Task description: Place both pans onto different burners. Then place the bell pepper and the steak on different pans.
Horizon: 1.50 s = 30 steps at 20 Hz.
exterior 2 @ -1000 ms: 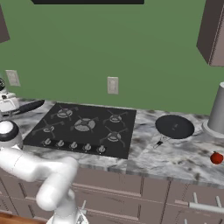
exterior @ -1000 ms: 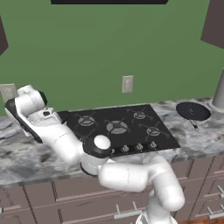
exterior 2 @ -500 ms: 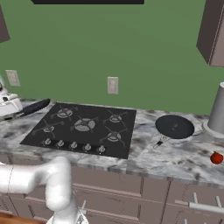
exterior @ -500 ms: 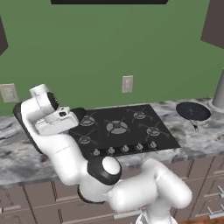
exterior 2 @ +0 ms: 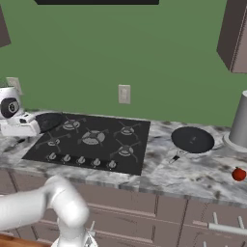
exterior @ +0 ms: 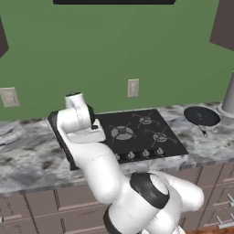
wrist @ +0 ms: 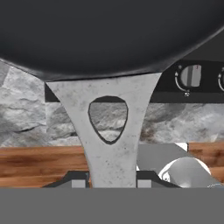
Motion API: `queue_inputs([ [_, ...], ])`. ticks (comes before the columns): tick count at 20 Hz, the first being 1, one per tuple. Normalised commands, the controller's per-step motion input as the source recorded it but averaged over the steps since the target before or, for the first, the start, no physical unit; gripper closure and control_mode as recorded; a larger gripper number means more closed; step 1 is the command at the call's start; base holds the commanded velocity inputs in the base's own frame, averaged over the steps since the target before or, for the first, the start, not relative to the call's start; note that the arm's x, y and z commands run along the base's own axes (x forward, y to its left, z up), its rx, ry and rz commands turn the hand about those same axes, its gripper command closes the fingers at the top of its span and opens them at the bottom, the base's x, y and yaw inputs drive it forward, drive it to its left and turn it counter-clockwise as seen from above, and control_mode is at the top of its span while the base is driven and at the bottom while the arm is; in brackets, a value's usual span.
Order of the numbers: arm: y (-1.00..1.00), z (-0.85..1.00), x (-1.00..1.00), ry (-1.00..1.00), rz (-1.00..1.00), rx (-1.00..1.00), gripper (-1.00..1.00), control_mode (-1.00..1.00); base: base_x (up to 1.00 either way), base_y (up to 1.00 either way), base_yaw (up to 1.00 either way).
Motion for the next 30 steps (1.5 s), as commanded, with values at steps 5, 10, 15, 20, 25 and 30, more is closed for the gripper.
queue_inputs([
  [5,-0.13,0.00,-0.03,0.00,0.01,0.13,1.00,-1.00,0.00,0.00,0.00],
  [10,0.00,0.00,-0.21,0.00,-0.11,0.10,1.00,-1.00,0.00,0.00,0.00],
  [15,0.00,0.04,-0.27,0.00,-0.16,0.06,1.00,-1.00,0.00,0.00,0.00],
  [20,0.00,0.01,-0.11,0.00,-0.10,0.04,1.00,-1.00,0.00,0.00,0.00],
  [25,0.00,0.00,0.00,0.00,-0.04,0.01,1.00,-1.00,0.00,0.00,0.00],
  [30,0.00,-0.01,0.00,0.03,-0.03,0.00,1.00,-1.00,0.00,0.00,0.00],
])
